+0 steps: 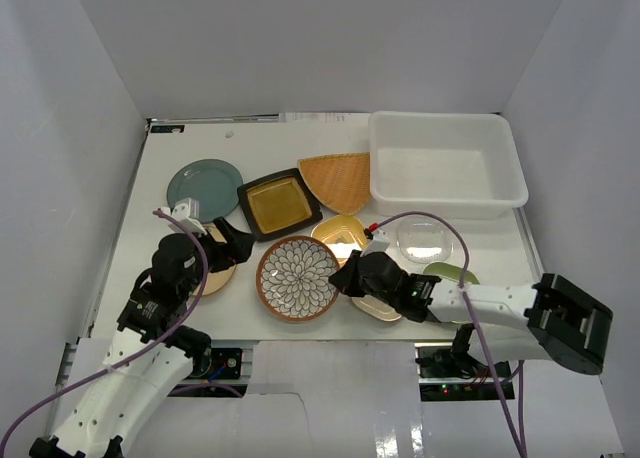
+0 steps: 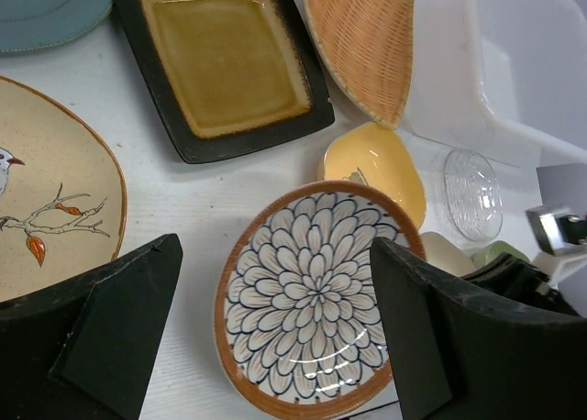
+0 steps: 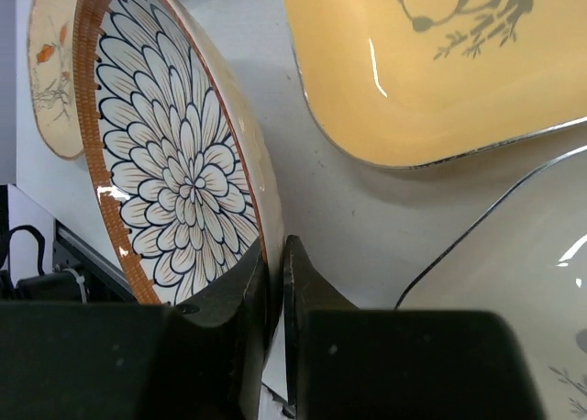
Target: Place the plates into the plastic bin on the countertop
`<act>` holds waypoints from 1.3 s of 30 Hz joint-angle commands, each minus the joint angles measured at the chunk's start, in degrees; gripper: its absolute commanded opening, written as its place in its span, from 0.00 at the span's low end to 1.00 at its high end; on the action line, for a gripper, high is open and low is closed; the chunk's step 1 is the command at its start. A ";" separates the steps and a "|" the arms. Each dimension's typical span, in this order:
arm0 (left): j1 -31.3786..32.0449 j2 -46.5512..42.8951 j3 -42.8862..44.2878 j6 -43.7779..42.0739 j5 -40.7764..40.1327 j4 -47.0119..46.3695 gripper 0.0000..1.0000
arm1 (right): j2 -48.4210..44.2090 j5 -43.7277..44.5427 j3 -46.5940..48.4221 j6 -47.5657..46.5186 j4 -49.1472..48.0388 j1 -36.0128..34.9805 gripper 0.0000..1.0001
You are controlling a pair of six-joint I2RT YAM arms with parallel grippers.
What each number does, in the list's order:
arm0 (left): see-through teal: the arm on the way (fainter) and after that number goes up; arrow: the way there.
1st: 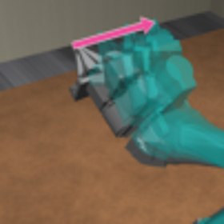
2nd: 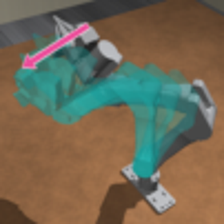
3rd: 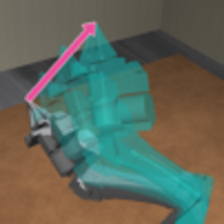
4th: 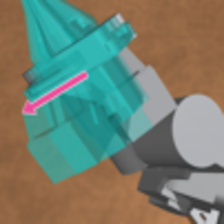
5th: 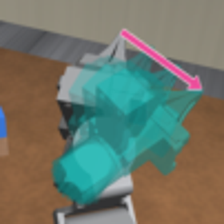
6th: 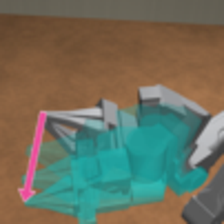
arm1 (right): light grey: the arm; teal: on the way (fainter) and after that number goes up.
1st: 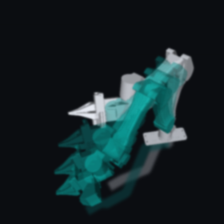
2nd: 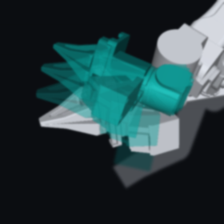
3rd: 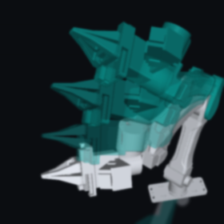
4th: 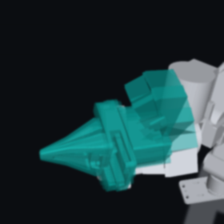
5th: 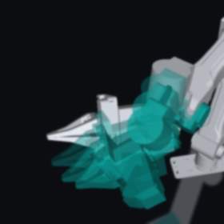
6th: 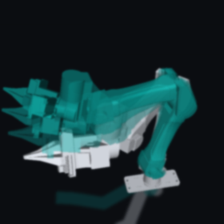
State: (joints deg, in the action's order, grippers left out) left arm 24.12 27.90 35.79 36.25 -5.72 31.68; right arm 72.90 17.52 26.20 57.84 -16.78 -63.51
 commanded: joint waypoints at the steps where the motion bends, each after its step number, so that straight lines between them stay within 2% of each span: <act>1: 0.05 -0.65 0.59 -1.01 1.76 -1.53 0.94 | -11.78 6.02 3.50 -5.01 -2.67 -0.04 0.08; 3: 0.05 -1.35 0.95 -1.01 2.20 -1.54 0.94 | -15.32 6.92 5.70 -8.00 0.50 1.36 0.08; 5: 0.05 -2.06 1.12 -0.83 2.55 -1.62 0.94 | -19.37 6.30 9.56 -12.04 4.81 6.53 0.08; 8: 0.05 -1.80 0.34 0.31 4.48 -2.24 0.93 | -22.36 0.60 14.57 -16.35 7.81 18.03 0.08; 9: 0.05 -1.45 -0.10 1.36 5.18 -2.50 0.92 | -22.63 -1.50 15.89 -17.32 8.42 24.33 0.08; 11: 0.14 -0.22 -2.11 3.20 8.07 -4.16 0.92 | -22.02 -3.62 19.75 -19.77 10.08 30.51 0.08; 12: 0.14 0.31 -2.82 5.21 8.70 -5.83 0.91 | -20.97 -5.11 20.73 -20.22 10.44 36.55 0.08; 13: 0.05 0.83 -3.61 6.28 9.49 -6.80 0.91 | -20.44 -6.69 21.35 -20.40 10.45 39.66 0.08; 15: 0.05 2.67 -5.38 8.56 9.06 -8.29 0.90 | -19.38 -10.90 22.23 -19.18 10.45 49.38 0.08; 21: 0.05 5.93 -9.25 14.02 3.26 -15.33 0.87 | -14.73 -13.47 22.14 -18.03 10.27 66.11 0.08; 24: 0.14 8.92 -8.72 14.20 1.33 -17.87 0.86 | -6.23 -15.50 24.16 -17.94 10.18 69.47 0.08; 30: 0.05 17.09 -6.44 13.59 -3.77 -20.95 0.84 | 7.04 -16.64 30.21 -19.26 9.74 70.36 0.08; 34: 0.05 23.77 -3.72 12.97 -5.27 -23.59 0.83 | 12.78 -16.99 33.47 -19.87 10.27 70.54 0.08; 38: 0.14 31.85 0.50 11.74 -2.91 -28.16 0.83 | 17.79 -16.99 36.02 -20.75 10.88 70.62 0.15; 39: 0.05 36.04 1.90 11.22 -1.42 -29.12 0.83 | 19.89 -16.99 36.73 -21.10 11.32 70.71 0.19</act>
State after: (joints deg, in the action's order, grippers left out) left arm 24.12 59.07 32.91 48.99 -8.56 8.32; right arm 91.13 2.74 57.65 36.29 2.07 7.01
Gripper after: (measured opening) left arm 0.829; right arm 0.172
